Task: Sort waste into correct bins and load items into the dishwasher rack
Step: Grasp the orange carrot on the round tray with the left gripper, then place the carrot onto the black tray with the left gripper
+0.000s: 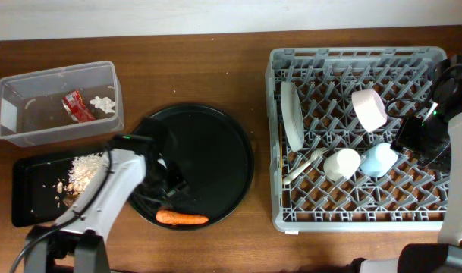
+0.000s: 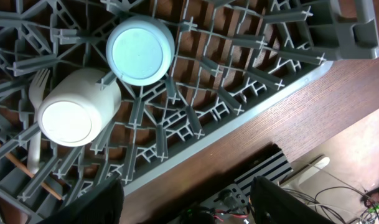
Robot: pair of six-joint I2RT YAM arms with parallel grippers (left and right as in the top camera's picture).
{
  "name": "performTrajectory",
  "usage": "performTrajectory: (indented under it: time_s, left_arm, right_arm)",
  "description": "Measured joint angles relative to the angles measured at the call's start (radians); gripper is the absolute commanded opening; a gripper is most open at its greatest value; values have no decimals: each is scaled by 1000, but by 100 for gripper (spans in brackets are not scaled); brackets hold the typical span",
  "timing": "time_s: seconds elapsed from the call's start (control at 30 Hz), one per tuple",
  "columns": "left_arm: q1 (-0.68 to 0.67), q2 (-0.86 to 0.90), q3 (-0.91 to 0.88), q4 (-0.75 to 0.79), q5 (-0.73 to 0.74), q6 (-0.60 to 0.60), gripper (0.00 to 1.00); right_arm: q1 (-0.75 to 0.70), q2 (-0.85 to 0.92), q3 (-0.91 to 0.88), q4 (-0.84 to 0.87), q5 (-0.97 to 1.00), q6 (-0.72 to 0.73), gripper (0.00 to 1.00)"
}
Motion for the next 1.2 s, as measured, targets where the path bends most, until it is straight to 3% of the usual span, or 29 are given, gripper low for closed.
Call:
performTrajectory:
  time_s: [0.17, 0.37, 0.57, 0.9, 1.2]
  left_arm:
    - [-124, 0, -61, 18, 12, -158, 54]
    - [-144, 0, -77, 29, -19, -245, 53]
    - [-145, 0, -175, 158, -66, -327, 53]
    - [-145, 0, -182, 235, -232, -349, 56]
    - [-145, 0, -183, 281, -276, -349, 54]
  right_arm:
    - [0, 0, 0, 0, 0, 0, 68]
    - [0, 0, 0, 0, 0, 0, 68]
    - [0, 0, 0, 0, -1, 0, 68]
    - [0, 0, 0, 0, -1, 0, 68]
    - [0, 0, 0, -3, -1, 0, 68]
